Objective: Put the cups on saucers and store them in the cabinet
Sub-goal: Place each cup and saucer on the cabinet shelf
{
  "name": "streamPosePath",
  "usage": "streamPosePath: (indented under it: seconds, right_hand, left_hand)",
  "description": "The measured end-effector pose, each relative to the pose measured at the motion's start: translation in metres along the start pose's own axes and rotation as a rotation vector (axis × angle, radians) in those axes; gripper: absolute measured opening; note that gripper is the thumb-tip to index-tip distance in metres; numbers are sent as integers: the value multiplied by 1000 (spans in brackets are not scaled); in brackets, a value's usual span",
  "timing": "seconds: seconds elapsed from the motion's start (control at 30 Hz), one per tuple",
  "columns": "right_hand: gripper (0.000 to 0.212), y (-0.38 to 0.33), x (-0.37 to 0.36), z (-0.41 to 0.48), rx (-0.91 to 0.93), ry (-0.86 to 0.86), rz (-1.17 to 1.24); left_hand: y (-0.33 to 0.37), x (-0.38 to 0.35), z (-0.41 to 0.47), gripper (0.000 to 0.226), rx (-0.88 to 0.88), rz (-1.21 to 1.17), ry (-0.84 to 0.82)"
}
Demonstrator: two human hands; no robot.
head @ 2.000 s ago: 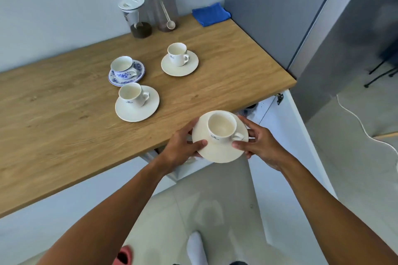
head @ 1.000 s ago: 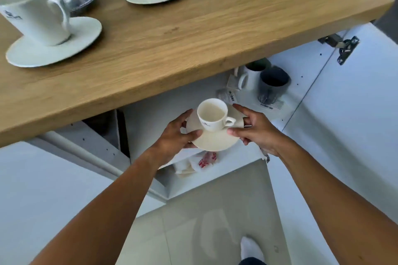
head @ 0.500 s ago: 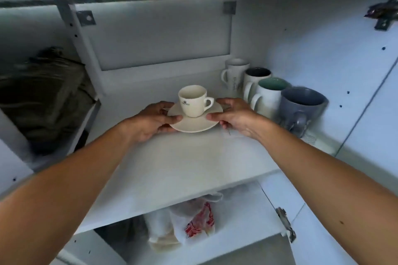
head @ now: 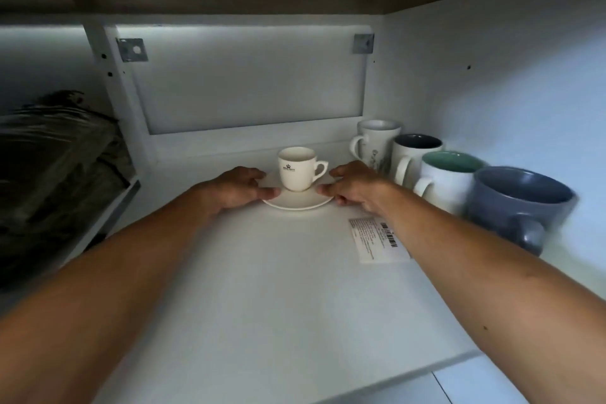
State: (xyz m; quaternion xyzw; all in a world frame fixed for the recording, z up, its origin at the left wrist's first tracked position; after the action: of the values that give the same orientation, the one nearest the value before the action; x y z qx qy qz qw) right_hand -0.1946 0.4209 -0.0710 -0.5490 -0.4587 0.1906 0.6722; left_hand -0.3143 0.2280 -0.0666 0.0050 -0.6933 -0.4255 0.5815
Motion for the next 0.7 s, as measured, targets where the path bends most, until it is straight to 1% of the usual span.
streamPosePath:
  seconds: [0.23, 0.33, 0.4, 0.47, 0.53, 0.63, 0.7]
  right_hand:
    - [70, -11, 0, 29, 18, 5, -207]
    - [58, -11, 2, 38, 24, -9, -338]
    - [50, -10, 3, 43, 41, -22, -381]
    - [51, -10, 2, 48, 64, -38, -390]
    - [50, -10, 2, 49, 82, -33, -454]
    - [50, -10, 3, 50, 98, -7, -502]
    - [50, -11, 4, 48, 114, 22, -520]
  left_hand:
    - [3, -3, 27, 81, -9, 197, -27]
    - [8, -4, 37, 79, -21, 231, -22]
    - [8, -4, 42, 79, -19, 233, -26]
    - [7, -4, 46, 79, -19, 224, -19]
    - [4, -5, 49, 76, -18, 198, 8]
    - [0, -5, 48, 73, -14, 142, 51]
    - [-1, -5, 46, 75, -15, 128, 61]
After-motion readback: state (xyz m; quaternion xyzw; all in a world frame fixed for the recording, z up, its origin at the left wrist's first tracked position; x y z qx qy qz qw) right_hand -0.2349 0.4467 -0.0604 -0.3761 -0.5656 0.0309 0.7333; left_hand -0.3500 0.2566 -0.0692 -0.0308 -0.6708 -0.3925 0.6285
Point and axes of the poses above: each hand's wrist, its own z-axis towards the middle knuckle, its own x-axis out of the back of the hand, y = z × x, the point moved 9 cm from there along z, towards the middle knuckle, and after that the axes turned 4 degrees about y, right-handed, at the moved point
